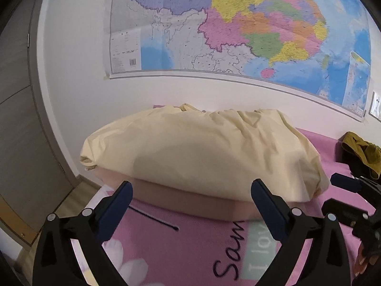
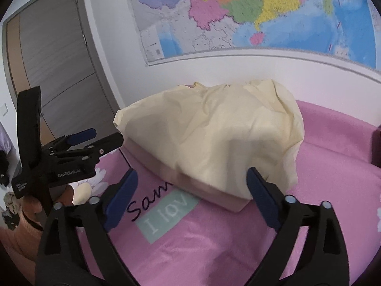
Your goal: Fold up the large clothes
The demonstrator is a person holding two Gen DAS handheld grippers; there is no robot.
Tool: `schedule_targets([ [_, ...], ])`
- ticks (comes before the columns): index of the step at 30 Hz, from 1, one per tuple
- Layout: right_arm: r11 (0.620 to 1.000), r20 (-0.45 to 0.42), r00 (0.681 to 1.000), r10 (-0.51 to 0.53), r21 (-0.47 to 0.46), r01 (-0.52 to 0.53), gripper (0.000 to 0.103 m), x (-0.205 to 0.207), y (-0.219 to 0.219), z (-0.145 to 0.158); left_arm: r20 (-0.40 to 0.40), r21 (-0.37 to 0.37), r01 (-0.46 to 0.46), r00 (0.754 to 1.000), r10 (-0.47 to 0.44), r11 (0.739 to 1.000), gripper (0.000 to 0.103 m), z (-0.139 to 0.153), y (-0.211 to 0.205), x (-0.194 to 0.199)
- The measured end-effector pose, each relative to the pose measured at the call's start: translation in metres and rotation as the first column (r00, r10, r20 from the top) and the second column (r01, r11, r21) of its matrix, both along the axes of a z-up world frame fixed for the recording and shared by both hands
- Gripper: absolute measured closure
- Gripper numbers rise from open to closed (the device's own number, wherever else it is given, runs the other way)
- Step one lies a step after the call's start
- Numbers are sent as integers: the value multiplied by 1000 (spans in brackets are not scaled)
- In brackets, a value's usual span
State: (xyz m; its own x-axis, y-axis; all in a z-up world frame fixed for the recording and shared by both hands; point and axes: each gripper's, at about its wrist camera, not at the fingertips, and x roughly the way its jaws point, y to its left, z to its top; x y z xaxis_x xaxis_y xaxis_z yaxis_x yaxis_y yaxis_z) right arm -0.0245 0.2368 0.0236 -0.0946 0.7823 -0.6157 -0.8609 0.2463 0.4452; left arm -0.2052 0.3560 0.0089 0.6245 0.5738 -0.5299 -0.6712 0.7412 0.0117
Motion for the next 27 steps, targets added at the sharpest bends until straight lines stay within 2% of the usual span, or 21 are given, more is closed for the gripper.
schedule_targets([
  [4, 1000, 35, 999, -9, 7, 8, 6, -13, -14, 5, 19, -16, -1, 1000, 1, 1000, 7, 0, -15, -9],
  [9, 1000, 34, 999, -12, 8, 11, 6, -21, -30, 5, 30, -42, -6, 1000, 7, 999, 7, -2, -29, -16],
  [27, 999, 28, 999, -36, 25, 36, 6, -31, -58, 8, 3, -4, -6, 1000, 6, 1000, 7, -9, -58, -28],
])
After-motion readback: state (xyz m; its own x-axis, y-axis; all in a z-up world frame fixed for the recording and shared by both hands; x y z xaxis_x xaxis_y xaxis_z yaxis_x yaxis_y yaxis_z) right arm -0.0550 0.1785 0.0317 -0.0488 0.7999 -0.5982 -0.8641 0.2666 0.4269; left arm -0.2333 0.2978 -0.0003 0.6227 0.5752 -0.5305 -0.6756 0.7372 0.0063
